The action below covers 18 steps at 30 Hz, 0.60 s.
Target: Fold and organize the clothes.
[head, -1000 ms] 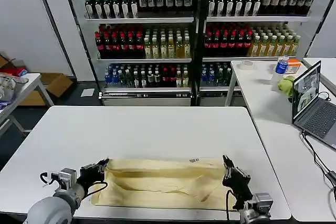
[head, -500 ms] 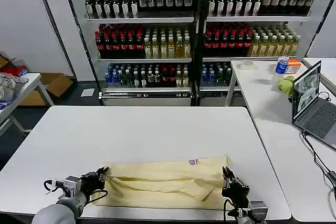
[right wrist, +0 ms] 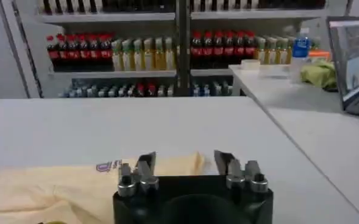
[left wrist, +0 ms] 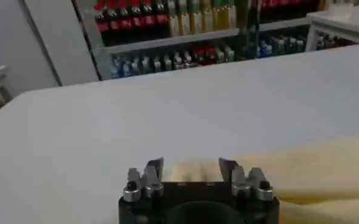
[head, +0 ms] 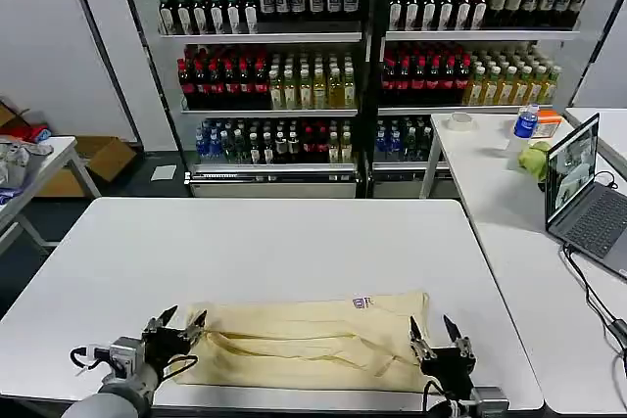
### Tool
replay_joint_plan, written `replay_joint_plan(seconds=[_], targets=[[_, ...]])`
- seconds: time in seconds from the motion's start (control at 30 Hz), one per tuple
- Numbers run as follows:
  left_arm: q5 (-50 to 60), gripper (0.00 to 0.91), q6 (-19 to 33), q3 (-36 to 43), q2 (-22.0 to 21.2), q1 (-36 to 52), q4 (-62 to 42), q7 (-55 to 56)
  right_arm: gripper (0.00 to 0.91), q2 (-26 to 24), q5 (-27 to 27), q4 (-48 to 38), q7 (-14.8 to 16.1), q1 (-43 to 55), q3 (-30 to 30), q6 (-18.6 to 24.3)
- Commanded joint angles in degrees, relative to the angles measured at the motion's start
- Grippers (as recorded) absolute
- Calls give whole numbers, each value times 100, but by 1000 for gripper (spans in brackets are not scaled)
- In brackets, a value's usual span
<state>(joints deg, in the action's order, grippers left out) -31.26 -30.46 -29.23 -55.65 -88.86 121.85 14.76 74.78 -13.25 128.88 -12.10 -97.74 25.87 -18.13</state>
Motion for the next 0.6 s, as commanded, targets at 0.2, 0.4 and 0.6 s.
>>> replay_joint_plan(seconds=[0.2, 0.4, 0.6], targets=[[-60, 907, 53, 96, -553, -426, 114, 415, 907, 20, 64, 139, -22, -194, 18, 28], [-93, 907, 126, 166, -607, -192, -146, 387, 907, 9, 56, 141, -19, -242, 22, 49], [-251, 856, 138, 217, -650, -73, -254, 388, 907, 5, 41, 143, -23, -233, 23, 47]])
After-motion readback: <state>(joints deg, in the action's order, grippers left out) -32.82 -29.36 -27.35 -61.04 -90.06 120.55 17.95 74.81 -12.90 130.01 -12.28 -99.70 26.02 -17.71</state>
